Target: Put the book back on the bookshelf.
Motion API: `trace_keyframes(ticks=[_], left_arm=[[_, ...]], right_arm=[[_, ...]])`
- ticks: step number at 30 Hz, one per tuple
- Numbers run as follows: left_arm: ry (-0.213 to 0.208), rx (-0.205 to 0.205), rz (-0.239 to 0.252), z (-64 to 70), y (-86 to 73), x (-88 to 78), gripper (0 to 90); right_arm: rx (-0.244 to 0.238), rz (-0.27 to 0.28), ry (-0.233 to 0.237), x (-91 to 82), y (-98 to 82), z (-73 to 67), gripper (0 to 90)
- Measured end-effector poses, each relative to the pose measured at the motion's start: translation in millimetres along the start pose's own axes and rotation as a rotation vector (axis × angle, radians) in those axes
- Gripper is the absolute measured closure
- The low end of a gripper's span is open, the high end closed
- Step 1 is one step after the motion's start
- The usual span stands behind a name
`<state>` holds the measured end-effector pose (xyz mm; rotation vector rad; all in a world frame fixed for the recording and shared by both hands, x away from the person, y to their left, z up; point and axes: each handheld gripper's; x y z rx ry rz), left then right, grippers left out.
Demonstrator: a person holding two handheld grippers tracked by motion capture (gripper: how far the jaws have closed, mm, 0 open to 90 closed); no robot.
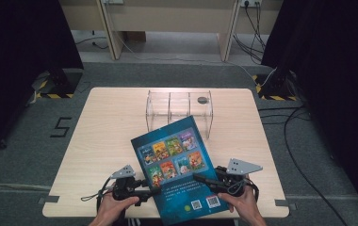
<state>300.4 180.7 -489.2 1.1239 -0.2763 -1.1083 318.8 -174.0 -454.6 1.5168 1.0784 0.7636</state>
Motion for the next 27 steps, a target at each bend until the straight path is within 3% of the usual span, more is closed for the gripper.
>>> trace_keyframes(ticks=[6, 10, 20, 27], left_arm=[[0.014, -0.01, 0.005, -0.9, 8.4, 0.3, 47.9], [0.019, 0.01, 0.001, 0.7, 14.9, 1.5, 48.4], [0.008, 0.029, -0.002, 0.7, 23.6, 8.1, 50.5], [0.018, 0.039, 0.007, 0.8, 24.3, 9.4, 52.0]], right_arm=[[0.023, 0.019, -0.014, 0.0, 1.7, 2.1, 67.1], [0.028, 0.02, -0.018, -1.1, 3.4, 3.6, 67.1], [0.061, -0.044, 0.008, -7.6, 6.7, 10.8, 67.0], [0.129, -0.109, 0.054, -10.4, 2.5, 18.4, 68.0]])
Point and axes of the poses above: each handheld gripper's, and its own axes: x roughly forward along the jaws, y roughly out of its top, z roughly to its right, and after that the axes turned 9 degrees about z, right-handed
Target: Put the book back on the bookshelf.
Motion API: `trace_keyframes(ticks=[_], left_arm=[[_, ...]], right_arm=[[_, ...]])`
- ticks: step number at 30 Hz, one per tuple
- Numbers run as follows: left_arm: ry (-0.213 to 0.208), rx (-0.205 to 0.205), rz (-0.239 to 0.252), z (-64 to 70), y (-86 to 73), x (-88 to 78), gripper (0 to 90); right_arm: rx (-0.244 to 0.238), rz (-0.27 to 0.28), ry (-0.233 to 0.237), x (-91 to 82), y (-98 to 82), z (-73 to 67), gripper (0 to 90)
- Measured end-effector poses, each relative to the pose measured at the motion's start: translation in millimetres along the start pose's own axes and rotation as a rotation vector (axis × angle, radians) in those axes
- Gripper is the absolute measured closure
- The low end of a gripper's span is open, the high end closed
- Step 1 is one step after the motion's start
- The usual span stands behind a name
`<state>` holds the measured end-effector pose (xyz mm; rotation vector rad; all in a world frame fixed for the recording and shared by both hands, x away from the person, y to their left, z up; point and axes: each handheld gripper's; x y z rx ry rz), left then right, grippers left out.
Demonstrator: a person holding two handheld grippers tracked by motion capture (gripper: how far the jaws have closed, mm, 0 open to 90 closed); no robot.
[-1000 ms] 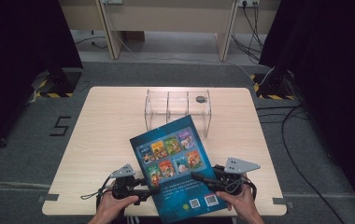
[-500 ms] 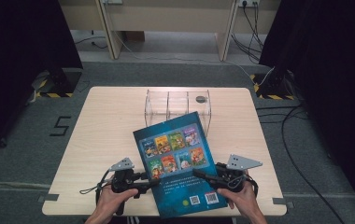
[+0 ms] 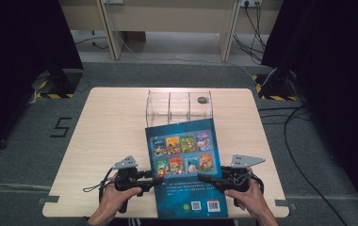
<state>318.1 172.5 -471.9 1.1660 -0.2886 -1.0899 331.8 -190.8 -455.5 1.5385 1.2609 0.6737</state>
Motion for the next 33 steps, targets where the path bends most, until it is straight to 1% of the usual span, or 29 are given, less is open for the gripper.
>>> trace_keyframes(ticks=[2, 3, 5, 6, 7, 8, 10, 11, 12, 13, 14, 15, 16, 17, 18, 19, 20, 21, 22, 23, 24, 25, 26, 27, 28, 29, 30, 32, 33], left_arm=[[0.0, -0.002, 0.0, -0.9, -0.4, 0.4, 52.0], [0.001, 0.004, 0.001, -0.6, -0.1, 0.1, 52.0], [0.001, 0.005, 0.0, -0.6, 0.1, -0.1, 51.9], [-0.003, -0.001, 0.002, -1.2, 0.0, -0.1, 51.9], [-0.009, -0.019, 0.014, -2.9, -1.0, 0.1, 51.8], [-0.009, -0.019, 0.014, -2.9, -1.0, 0.1, 51.8], [-0.02, -0.024, 0.025, -2.7, -1.8, 0.2, 51.9], [-0.034, -0.022, 0.026, -2.3, -2.3, 0.6, 52.3], [-0.051, -0.034, 0.048, -1.6, -4.3, 1.5, 52.4], [-0.053, -0.037, 0.051, -1.6, -4.8, 1.6, 51.9], [-0.053, -0.037, 0.051, -1.6, -4.8, 1.6, 50.3], [-0.054, -0.034, 0.057, -1.8, -5.8, 1.7, 48.4], [-0.054, -0.034, 0.057, -1.8, -5.8, 1.7, 45.4], [-0.057, -0.062, 0.053, -3.3, -8.7, 2.1, 41.5], [-0.069, -0.074, 0.048, -4.4, -10.9, 2.5, 40.4], [-0.083, -0.083, 0.043, -5.2, -13.6, 3.5, 39.7], [-0.083, -0.083, 0.043, -5.2, -13.6, 3.5, 38.4], [-0.133, -0.099, 0.025, -5.6, -19.7, 6.7, 38.7], [-0.133, -0.099, 0.025, -5.6, -19.7, 6.7, 38.9], [-0.15, -0.103, 0.02, -4.2, -22.2, 8.9, 38.9], [-0.19, -0.086, 0.01, -0.5, -24.9, 13.5, 43.2], [-0.19, -0.086, 0.01, -0.5, -24.9, 13.5, 45.6], [-0.18, -0.057, 0.014, 4.0, -25.2, 15.3, 45.6], [-0.171, -0.038, 0.002, 6.3, -23.0, 15.3, 45.2], [-0.171, -0.038, 0.002, 6.3, -23.0, 15.3, 47.2], [-0.182, -0.047, 0.009, 6.0, -22.6, 14.8, 47.2], [-0.189, -0.064, 0.0, 5.6, -21.5, 15.0, 49.9], [-0.195, -0.062, 0.0, 5.0, -20.8, 14.8, 50.6], [-0.2, -0.062, -0.004, 4.5, -19.7, 14.3, 53.9]], right_arm=[[0.013, 0.002, 0.006, 0.6, -1.5, 1.9, 68.7], [0.027, 0.002, 0.013, 0.7, -2.2, 2.9, 69.1], [0.026, 0.008, 0.013, 0.7, -2.9, 2.3, 69.3], [0.026, 0.008, 0.013, 0.7, -2.9, 2.3, 69.3], [0.014, 0.028, -0.002, 1.6, -2.2, -0.2, 69.4], [0.014, 0.028, -0.002, 1.6, -2.2, -0.2, 69.4], [0.003, 0.058, -0.02, 2.4, 0.0, -2.6, 70.1], [-0.002, 0.087, -0.032, 2.2, 1.3, -4.1, 71.1], [-0.013, 0.147, -0.041, -0.4, 5.5, -6.2, 72.6], [-0.029, 0.155, -0.046, -2.0, 8.0, -8.1, 72.6], [-0.029, 0.155, -0.046, -2.0, 8.0, -8.1, 72.6], [-0.034, 0.172, -0.053, -2.4, 9.2, -11.1, 73.3], [-0.034, 0.172, -0.053, -2.4, 9.2, -11.1, 73.3], [-0.038, 0.198, -0.051, -2.2, 8.6, -11.3, 73.4], [-0.044, 0.211, -0.051, -2.1, 8.8, -11.9, 73.5], [-0.051, 0.23, -0.058, -2.3, 9.5, -12.7, 73.6], [-0.051, 0.23, -0.058, -2.3, 9.5, -12.7, 73.6], [-0.064, 0.254, -0.052, -3.3, 12.4, -13.2, 74.1], [-0.064, 0.254, -0.052, -3.3, 12.4, -13.2, 74.1], [-0.071, 0.26, -0.052, -3.5, 13.5, -14.4, 74.2], [-0.081, 0.253, -0.049, -3.1, 14.7, -15.6, 74.1], [-0.081, 0.253, -0.049, -3.1, 14.7, -15.6, 74.1], [-0.081, 0.253, -0.049, -2.9, 14.7, -15.8, 74.1], [-0.081, 0.255, -0.052, -4.2, 14.3, -14.5, 74.0], [-0.077, 0.256, -0.05, -5.4, 14.1, -14.1, 74.0], [-0.077, 0.256, -0.05, -5.4, 14.1, -14.1, 74.0], [-0.08, 0.255, -0.042, -8.3, 15.0, -12.8, 74.1], [-0.075, 0.25, -0.038, -8.7, 15.5, -12.4, 74.0], [-0.065, 0.241, -0.042, -10.0, 15.7, -10.6, 72.8]])
Point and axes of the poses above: each handheld gripper's, and its own axes: x roughly forward along the jaws, y roughly out of its top, z roughly to its right, and after that the axes turned 9 degrees about z, right-handed
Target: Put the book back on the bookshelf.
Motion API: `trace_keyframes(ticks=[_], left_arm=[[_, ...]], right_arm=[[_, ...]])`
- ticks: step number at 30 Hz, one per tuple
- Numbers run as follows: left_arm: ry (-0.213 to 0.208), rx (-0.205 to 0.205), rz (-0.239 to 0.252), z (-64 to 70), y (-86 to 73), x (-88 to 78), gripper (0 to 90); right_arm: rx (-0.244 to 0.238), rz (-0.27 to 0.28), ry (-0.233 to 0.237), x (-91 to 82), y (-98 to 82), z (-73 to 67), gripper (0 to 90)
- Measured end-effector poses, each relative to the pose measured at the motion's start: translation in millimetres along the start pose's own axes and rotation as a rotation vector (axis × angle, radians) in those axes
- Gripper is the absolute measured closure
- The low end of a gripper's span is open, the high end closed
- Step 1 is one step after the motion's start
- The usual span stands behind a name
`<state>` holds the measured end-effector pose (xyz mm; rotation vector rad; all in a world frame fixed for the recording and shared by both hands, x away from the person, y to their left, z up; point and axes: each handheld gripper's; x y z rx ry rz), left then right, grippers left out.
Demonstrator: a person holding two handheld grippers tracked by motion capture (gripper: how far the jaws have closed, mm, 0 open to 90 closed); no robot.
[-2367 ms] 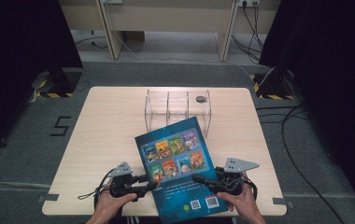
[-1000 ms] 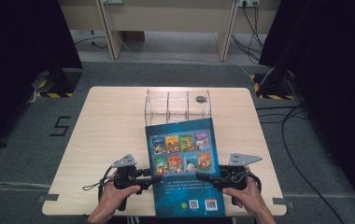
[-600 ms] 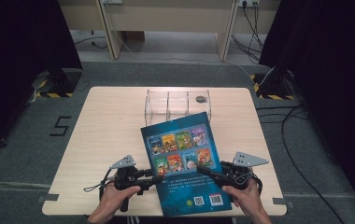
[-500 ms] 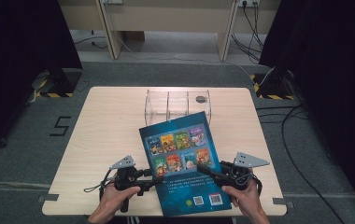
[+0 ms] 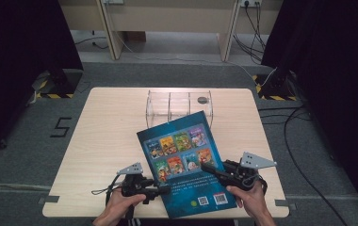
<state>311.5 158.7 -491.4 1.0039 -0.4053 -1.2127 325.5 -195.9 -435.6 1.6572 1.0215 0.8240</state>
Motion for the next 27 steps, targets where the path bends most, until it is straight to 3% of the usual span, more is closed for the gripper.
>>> trace_keyframes(ticks=[1, 2, 5, 6, 9, 18, 20, 21, 23, 27], left_arm=[[0.001, 0.009, -0.002, 0.4, 1.5, -0.9, 53.9], [0.009, 0.029, 0.006, 1.6, 4.6, -3.1, 57.2], [0.046, 0.106, 0.047, 1.7, 20.0, -14.6, 60.5], [0.046, 0.106, 0.047, 1.7, 20.0, -14.6, 60.7], [0.08, 0.167, 0.051, 3.8, 27.2, -21.6, 61.1], [0.106, 0.21, 0.068, 6.0, 24.5, -20.1, 59.8], [0.108, 0.224, 0.073, 7.5, 23.0, -19.8, 59.7], [0.106, 0.229, 0.081, 9.0, 21.4, -19.9, 59.8], [0.105, 0.229, 0.082, 10.1, 20.3, -20.5, 59.9], [0.123, 0.226, 0.051, 9.7, 12.9, -21.4, 60.7]], right_arm=[[0.0, 0.0, 0.0, 0.0, 0.0, 0.0, 72.8], [-0.008, -0.038, 0.0, -1.7, 0.3, 3.3, 69.9], [-0.01, -0.064, 0.005, -1.6, -0.6, 4.0, 69.6], [-0.01, -0.064, 0.005, -1.6, -0.6, 4.0, 69.6], [-0.033, -0.104, 0.014, 2.6, -1.6, 2.5, 70.4], [-0.095, -0.158, 0.017, 0.6, -3.9, 1.2, 69.6], [-0.117, -0.173, 0.016, -1.8, -5.4, 0.0, 69.1], [-0.153, -0.182, 0.021, -3.8, -6.1, -1.6, 68.8], [-0.159, -0.18, 0.023, -4.5, -6.5, -2.2, 68.8], [-0.207, -0.174, 0.043, -6.6, -7.5, -4.8, 69.1]])
Point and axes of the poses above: each handheld gripper's, and its own axes: x roughly forward along the jaws, y roughly out of its top, z roughly to its right, and after that the axes turned 9 degrees about z, right-handed
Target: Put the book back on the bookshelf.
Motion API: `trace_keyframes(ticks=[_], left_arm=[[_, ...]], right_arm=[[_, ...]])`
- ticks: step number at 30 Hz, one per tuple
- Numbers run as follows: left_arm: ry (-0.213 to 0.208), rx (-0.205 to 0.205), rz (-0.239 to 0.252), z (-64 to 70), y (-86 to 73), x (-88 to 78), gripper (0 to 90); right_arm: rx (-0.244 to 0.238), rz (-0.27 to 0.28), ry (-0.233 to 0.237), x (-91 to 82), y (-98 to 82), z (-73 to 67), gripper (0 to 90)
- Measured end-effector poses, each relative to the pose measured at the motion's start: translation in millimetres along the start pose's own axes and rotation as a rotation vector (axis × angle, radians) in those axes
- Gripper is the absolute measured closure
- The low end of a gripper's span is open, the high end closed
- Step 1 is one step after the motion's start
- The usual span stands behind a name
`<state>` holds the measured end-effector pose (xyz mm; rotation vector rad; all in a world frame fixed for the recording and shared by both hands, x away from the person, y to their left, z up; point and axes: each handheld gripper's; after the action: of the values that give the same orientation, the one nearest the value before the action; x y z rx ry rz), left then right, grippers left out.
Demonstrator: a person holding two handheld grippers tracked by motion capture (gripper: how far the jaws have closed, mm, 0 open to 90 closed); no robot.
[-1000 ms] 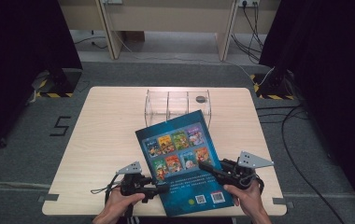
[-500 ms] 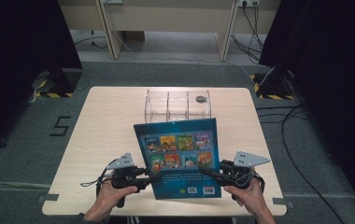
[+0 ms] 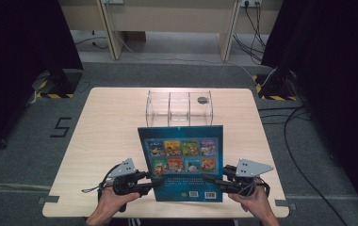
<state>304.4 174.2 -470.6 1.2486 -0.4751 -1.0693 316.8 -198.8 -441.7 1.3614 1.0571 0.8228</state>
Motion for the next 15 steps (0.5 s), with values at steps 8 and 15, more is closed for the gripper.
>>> trace_keyframes(ticks=[8, 15], left_arm=[[0.034, -0.002, -0.091, -6.4, -22.5, 7.8, 59.8], [0.011, -0.027, -0.082, -8.7, -23.4, 7.3, 60.4]], right_arm=[[-0.058, 0.009, 0.015, 0.4, 0.0, -2.7, 69.0], [-0.077, 0.006, 0.021, 0.3, 1.7, -4.1, 68.9]])
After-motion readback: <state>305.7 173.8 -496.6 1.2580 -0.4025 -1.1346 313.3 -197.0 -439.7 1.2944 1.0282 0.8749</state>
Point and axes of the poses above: each handheld gripper's, and its own axes: x roughly forward along the jaws, y roughly out of its top, z roughly to its right, and after that the axes turned 9 degrees about z, right-handed
